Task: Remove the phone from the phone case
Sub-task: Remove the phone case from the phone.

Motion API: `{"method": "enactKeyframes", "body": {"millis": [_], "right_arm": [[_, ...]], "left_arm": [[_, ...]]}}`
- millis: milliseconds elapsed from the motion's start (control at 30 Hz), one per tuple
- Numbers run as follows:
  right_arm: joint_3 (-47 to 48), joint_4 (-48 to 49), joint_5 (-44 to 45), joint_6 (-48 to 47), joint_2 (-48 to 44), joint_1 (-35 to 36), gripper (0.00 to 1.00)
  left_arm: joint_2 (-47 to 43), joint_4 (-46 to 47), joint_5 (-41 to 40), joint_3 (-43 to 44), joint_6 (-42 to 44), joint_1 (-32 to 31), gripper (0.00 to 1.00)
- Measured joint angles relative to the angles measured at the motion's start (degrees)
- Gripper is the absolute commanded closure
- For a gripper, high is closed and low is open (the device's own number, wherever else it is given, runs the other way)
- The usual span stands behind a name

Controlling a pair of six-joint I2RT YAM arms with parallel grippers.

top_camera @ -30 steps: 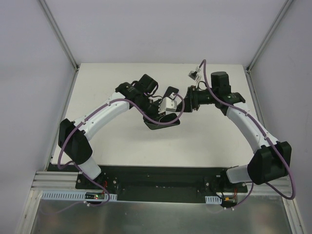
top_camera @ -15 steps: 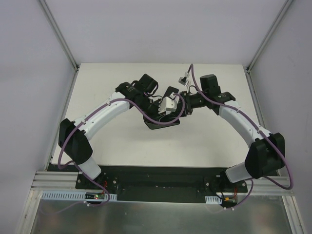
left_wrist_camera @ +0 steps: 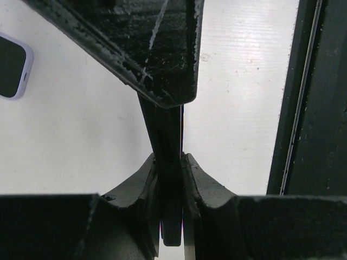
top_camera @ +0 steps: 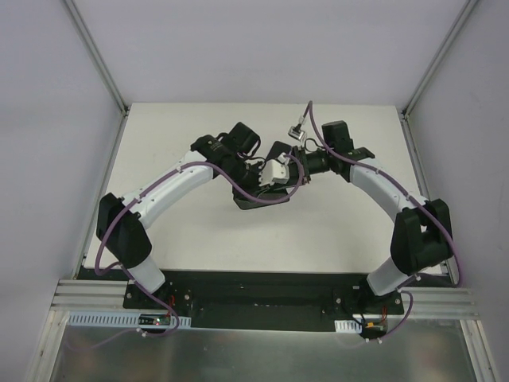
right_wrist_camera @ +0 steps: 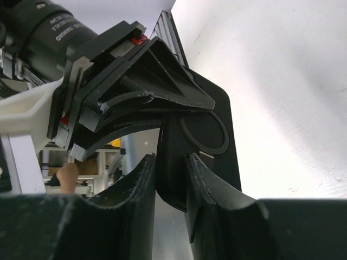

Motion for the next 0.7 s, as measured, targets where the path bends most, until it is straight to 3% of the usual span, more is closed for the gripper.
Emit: {"method": "enactKeyframes", "body": {"millis": [300, 700], "right_arm": [[1.90, 1.95, -2.25, 7.10, 4.26, -1.33, 0.97], [5.77, -1.97, -4.09, 6.73, 7.82, -1.75, 1.00]], "left_arm": [[0.98, -0.98, -4.24, 2.29, -1.68, -0.85, 1.00], [2.49, -4.46, -4.35, 5.75, -3.80, -0.85, 1.00]]}}
